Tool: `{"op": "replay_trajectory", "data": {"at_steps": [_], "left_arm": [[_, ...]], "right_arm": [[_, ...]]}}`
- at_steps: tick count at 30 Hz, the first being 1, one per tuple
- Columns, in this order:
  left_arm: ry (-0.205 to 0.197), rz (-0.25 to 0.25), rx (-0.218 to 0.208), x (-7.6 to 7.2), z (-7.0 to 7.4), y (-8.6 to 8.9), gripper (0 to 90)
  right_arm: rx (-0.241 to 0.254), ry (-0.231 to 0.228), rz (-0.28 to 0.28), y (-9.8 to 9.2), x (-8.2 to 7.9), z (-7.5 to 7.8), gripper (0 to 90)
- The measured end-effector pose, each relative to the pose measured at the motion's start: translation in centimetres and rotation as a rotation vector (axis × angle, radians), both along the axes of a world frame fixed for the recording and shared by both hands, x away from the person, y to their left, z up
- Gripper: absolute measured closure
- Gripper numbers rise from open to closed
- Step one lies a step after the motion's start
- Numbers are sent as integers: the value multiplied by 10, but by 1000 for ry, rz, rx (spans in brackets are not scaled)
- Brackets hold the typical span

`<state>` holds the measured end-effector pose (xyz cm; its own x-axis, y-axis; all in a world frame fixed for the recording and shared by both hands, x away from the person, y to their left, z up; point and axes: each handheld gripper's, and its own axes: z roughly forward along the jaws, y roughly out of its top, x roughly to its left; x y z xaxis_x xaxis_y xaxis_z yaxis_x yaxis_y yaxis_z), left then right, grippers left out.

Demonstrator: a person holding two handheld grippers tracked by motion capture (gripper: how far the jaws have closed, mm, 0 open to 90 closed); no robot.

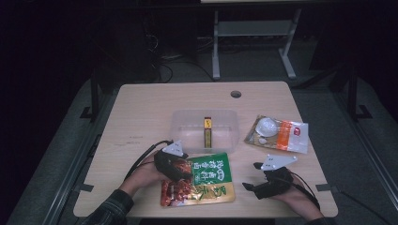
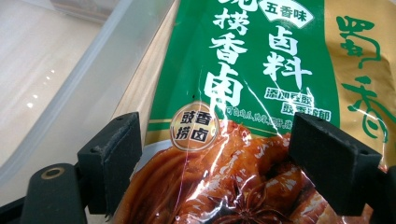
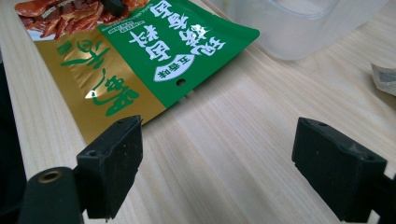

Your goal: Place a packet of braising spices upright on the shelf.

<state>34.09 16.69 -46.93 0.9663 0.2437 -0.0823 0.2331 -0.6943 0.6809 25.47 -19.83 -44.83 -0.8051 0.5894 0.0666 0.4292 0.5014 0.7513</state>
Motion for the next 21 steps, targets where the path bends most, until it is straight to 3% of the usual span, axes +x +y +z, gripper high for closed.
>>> {"op": "replay_trajectory", "data": {"at_steps": [8, 13, 21], "left_arm": [[-22, -8, 22, -12, 3, -2, 282], [-47, -37, 46, -19, 6, -5, 436], [-56, -17, 58, -20, 8, -5, 733]], "right_arm": [[1, -3, 4, 0, 1, 0, 156], [1, -2, 4, 1, 1, 0, 157], [2, 2, 7, 4, 3, 0, 156]]}}
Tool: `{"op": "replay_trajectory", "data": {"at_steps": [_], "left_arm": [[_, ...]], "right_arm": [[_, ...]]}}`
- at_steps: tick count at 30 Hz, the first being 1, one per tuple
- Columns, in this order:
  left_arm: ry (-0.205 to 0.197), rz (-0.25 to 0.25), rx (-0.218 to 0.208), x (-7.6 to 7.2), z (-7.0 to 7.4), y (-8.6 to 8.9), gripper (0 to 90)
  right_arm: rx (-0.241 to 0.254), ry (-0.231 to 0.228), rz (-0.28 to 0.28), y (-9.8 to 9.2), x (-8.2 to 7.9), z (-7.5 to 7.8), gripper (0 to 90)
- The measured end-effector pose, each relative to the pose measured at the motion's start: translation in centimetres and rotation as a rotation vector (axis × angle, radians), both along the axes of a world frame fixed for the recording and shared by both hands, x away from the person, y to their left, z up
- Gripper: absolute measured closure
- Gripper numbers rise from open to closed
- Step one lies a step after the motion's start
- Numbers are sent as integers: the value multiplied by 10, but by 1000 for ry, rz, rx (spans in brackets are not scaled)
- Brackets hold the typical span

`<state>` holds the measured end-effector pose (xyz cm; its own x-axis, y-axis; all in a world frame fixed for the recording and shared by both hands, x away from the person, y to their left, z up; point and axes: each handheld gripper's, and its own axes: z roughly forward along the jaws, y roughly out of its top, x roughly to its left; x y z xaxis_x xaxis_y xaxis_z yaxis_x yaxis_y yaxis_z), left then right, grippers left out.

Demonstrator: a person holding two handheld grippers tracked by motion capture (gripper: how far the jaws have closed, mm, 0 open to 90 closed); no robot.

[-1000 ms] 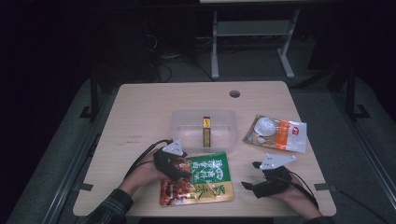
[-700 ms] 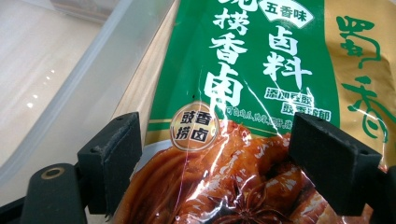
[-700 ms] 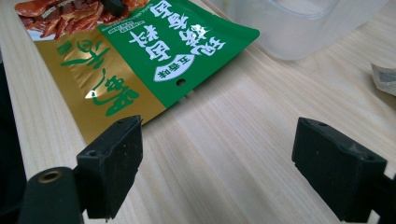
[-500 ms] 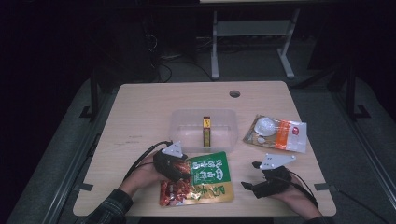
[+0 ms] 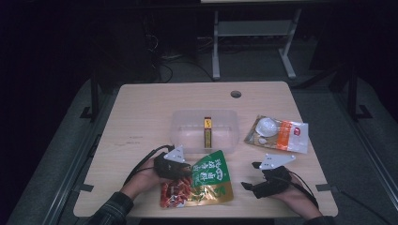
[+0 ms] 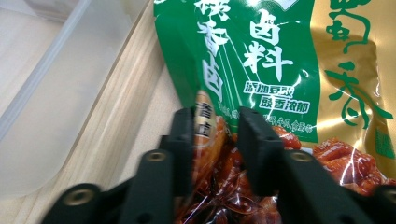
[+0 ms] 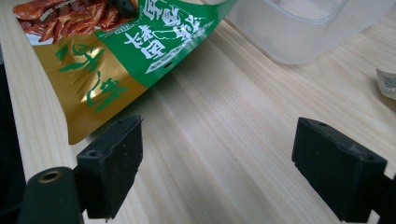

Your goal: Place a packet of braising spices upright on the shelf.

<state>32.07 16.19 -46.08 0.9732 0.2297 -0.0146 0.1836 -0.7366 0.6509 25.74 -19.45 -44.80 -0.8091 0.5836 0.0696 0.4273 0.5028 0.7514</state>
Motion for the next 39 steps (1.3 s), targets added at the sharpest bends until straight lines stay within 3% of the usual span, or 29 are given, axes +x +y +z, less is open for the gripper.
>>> {"op": "replay_trajectory", "data": {"at_steps": [3, 7, 13, 17, 24, 29, 33, 39], "left_arm": [[-26, 4, 17, -2, 1, -1, 803], [-25, 18, 24, -4, 3, -2, 873], [26, 35, -63, -5, 10, 5, 892], [29, 30, -111, -9, 20, 8, 894], [-9, 88, -237, -8, 42, 22, 896], [-32, 145, -314, -7, 53, 35, 897], [-65, 207, -355, -5, 62, 45, 897], [-100, 276, -412, -2, 72, 56, 897]], "right_arm": [[-6, -2, 7, 0, 1, 0, 156], [-1, 7, 3, 1, 2, 0, 156], [11, 9, -2, -1, 2, 0, 156], [15, 12, -7, -3, 3, 0, 156], [29, 10, -6, -3, 2, 1, 154], [66, 7, 31, 2, 2, 5, 136], [140, 29, 86, 11, 3, 11, 130], [176, 28, 122, 41, 10, 16, 144]]}}
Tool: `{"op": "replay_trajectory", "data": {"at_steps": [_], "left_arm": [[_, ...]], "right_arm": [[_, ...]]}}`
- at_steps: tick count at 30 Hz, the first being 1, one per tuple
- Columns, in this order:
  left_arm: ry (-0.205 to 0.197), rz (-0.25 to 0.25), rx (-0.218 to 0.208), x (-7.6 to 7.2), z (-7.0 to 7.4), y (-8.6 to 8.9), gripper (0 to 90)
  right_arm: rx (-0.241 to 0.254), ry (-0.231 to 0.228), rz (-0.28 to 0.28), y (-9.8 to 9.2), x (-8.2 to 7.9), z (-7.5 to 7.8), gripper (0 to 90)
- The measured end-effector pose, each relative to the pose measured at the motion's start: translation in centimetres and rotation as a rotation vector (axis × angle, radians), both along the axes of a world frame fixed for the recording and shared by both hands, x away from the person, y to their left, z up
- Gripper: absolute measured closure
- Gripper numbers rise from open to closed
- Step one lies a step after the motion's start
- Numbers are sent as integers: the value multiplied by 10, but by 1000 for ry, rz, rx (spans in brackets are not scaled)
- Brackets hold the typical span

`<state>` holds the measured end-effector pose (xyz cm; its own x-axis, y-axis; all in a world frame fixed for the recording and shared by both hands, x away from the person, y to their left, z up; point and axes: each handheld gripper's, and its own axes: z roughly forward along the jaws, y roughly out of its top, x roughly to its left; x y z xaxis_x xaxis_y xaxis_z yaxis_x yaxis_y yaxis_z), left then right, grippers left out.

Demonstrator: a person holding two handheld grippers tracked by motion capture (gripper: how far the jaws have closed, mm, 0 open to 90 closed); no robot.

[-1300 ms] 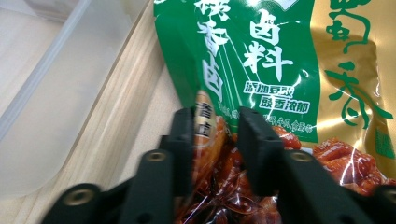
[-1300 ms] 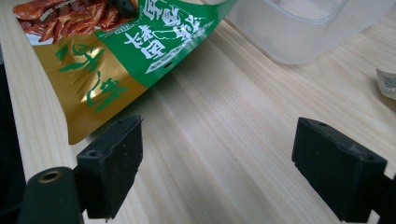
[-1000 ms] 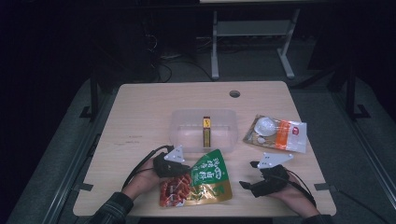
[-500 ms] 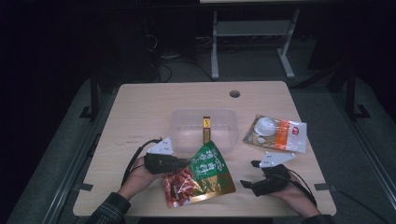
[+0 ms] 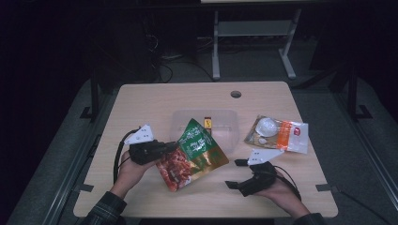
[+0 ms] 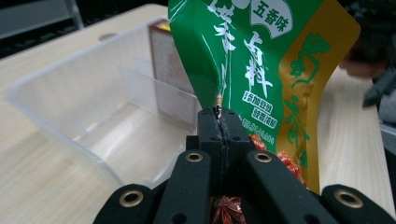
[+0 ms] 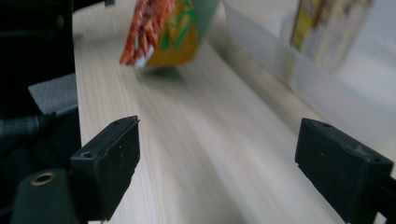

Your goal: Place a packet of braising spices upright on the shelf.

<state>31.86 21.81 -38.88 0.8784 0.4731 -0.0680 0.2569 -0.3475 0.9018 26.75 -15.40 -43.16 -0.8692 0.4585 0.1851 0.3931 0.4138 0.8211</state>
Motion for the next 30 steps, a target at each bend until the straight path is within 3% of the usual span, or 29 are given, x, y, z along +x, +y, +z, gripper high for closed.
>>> {"op": "replay_trajectory", "data": {"at_steps": [3, 8, 12, 16, 20, 30], "left_arm": [[-6, 14, -1, 0, 1, 2, 896], [-7, 12, -4, -1, 1, 2, 896], [-13, 10, -8, -2, 2, 3, 896], [-14, 15, -24, -3, 2, 4, 895], [-14, 8, -36, -5, 2, 4, 894], [-7, -30, -24, -10, -1, 0, 888]], "right_arm": [[51, -15, 15, 19, 9, 8, 220], [79, -33, 14, 47, 22, 14, 318], [106, -30, 8, 57, 30, 14, 509], [143, -13, 7, 60, 35, 16, 690], [182, 9, 6, 57, 38, 17, 809], [208, 26, 27, 44, 41, 26, 888]]}}
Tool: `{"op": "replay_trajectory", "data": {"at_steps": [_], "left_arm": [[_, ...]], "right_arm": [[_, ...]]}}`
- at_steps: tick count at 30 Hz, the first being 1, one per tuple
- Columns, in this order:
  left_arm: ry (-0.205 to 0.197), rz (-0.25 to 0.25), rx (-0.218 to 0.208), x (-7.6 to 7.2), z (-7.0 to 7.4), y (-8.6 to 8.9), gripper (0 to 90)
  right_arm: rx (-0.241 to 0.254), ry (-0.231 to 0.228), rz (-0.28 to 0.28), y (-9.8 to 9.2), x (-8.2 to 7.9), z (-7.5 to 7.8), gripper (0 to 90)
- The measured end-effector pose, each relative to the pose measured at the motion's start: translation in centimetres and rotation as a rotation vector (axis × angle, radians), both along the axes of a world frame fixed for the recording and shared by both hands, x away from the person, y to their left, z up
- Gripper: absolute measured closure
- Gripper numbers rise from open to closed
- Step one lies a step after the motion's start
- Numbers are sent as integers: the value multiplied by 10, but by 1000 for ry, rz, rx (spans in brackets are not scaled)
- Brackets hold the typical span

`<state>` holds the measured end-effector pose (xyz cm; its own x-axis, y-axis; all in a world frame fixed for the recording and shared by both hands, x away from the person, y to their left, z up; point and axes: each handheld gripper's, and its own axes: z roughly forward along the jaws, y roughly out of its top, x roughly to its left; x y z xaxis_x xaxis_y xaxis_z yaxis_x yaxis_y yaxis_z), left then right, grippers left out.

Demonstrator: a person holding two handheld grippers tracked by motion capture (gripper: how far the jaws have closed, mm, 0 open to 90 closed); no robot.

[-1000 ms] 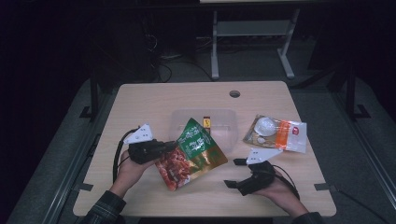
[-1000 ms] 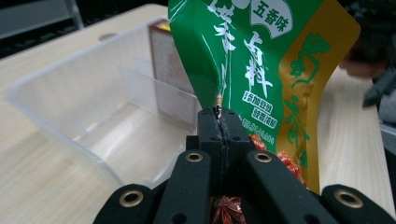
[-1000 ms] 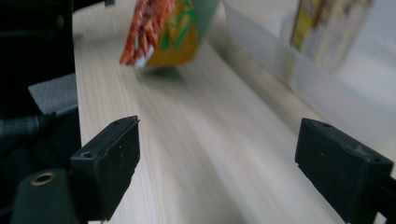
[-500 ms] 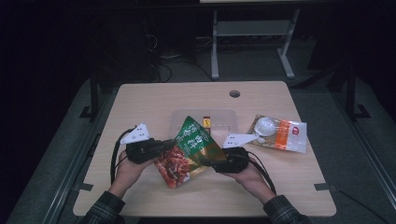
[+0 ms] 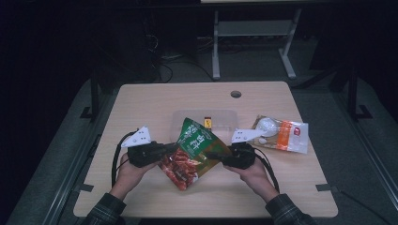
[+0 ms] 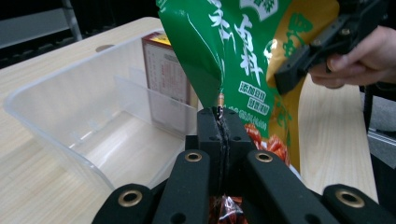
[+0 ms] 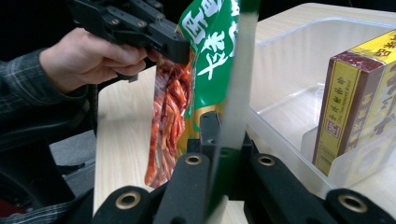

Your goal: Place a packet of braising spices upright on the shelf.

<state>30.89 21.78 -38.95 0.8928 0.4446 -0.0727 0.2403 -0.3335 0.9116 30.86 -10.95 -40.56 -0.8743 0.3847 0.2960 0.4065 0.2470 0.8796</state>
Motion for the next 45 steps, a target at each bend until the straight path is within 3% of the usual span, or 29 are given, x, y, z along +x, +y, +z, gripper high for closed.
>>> {"op": "replay_trajectory", "data": {"at_steps": [6, 11, 14, 19, 28, 34, 45], "left_arm": [[-10, -11, 14, -1, 0, 0, 855], [-49, 3, 79, -4, 1, -3, 725], [-52, 26, 83, -4, 2, -2, 644], [-24, 61, 99, -7, 3, 7, 493], [19, 99, 195, -18, -11, 19, 277], [49, 126, 204, -20, -20, 29, 236], [78, 137, 228, -15, -31, 30, 178]], "right_arm": [[1, 0, 22, -2, 0, 5, 893], [-19, -17, 31, -3, 0, 9, 894], [-26, -21, 41, -4, -1, 11, 895], [-29, -21, 56, -1, -3, 15, 895], [-14, -46, 54, -3, -6, 27, 895], [9, -36, 38, -3, -5, 38, 896], [57, -78, -35, -6, 4, 67, 896]]}}
